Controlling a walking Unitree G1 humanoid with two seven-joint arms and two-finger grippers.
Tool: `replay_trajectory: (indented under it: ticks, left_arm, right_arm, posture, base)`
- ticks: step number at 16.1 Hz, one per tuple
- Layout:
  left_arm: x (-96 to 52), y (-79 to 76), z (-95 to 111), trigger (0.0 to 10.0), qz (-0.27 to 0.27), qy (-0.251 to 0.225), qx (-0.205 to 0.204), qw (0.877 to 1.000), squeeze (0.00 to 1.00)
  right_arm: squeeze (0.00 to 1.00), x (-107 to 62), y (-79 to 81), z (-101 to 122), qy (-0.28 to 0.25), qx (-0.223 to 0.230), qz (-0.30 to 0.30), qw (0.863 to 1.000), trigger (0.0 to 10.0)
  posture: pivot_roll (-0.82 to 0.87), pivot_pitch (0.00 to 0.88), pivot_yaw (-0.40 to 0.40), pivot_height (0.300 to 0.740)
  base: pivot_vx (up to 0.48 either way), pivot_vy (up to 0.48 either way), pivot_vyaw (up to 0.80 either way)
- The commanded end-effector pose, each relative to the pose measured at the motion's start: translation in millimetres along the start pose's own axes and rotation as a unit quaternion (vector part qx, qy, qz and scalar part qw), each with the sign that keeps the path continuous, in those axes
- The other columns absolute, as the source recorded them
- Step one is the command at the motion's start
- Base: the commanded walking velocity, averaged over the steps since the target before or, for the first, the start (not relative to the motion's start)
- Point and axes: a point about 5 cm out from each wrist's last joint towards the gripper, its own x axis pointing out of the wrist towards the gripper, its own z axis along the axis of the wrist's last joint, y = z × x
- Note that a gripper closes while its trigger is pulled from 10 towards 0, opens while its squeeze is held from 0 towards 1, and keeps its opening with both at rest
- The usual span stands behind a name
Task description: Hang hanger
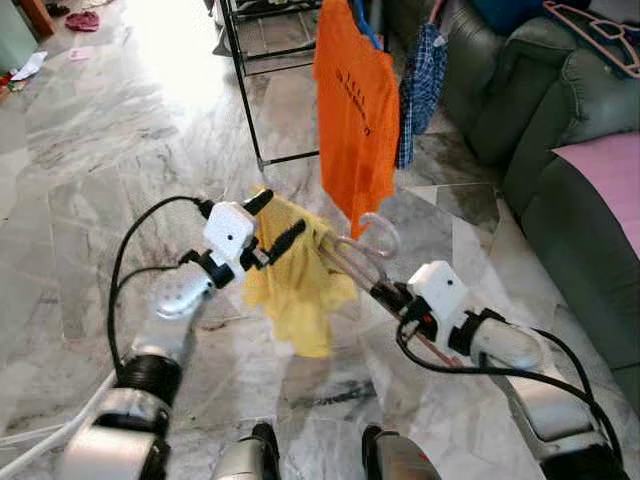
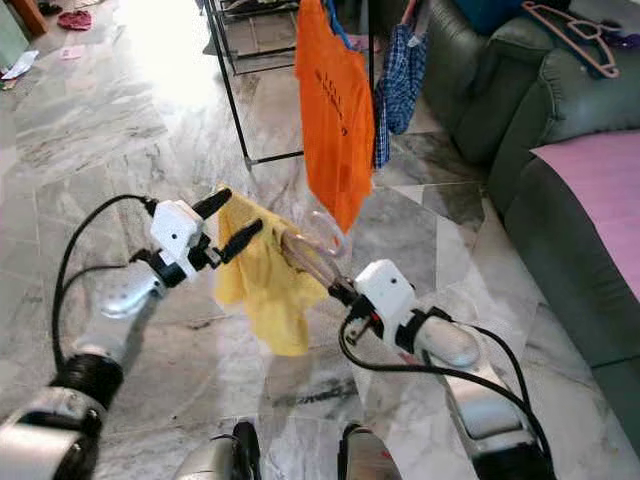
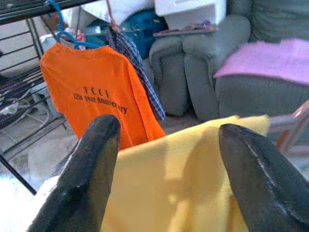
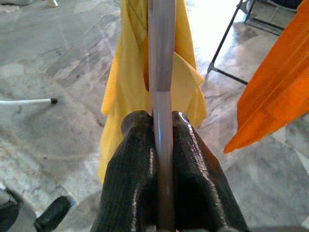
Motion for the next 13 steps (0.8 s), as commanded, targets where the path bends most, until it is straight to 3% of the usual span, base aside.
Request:
replay_trajectory:
  ticks: [1, 5, 8, 13]
  left_arm:
    - [-4.1, -0.1, -2.8, 10.0, -0.039, 0.013, 0.022, 0.999, 1.00]
    - [-12.7, -5.6, -9.2, 10.0, -0.149, 0.049, 0.091, 0.983, 1.00]
    - [-23.7, -11.7, -17.5, 10.0, -0.218, 0.074, 0.135, 0.964, 1.00]
    - [-28.6, -4.6, -19.3, 10.0, -0.237, 0.096, 0.161, 0.953, 1.00]
  right_arm:
    - [0.00, -3.3, 1.8, 12.2, -0.028, -0.013, 0.014, 0.999, 0.0]
    - [0.00, -16.1, 0.0, 7.8, -0.003, -0.034, 0.058, 0.998, 0.0]
    - [0.00, -26.6, -3.7, 3.4, 0.022, -0.052, 0.096, 0.994, 0.0]
    - [0.00, -37.8, -4.4, -5.0, 0.059, -0.078, 0.141, 0.985, 0.0]
  posture:
    - [-0.26, 0.215, 0.041, 0.740]
    - [-0.26, 0.211, 0.038, 0.740]
    - [-0.26, 0.213, 0.041, 0.740]
    - [-0.25, 0.218, 0.054, 0.740]
  base:
    - [0.000, 0.000, 0.00]
    - [0.000, 0.000, 0.00]
    - [0.000, 0.000, 0.00]
    - [0.000, 0.000, 0.00]
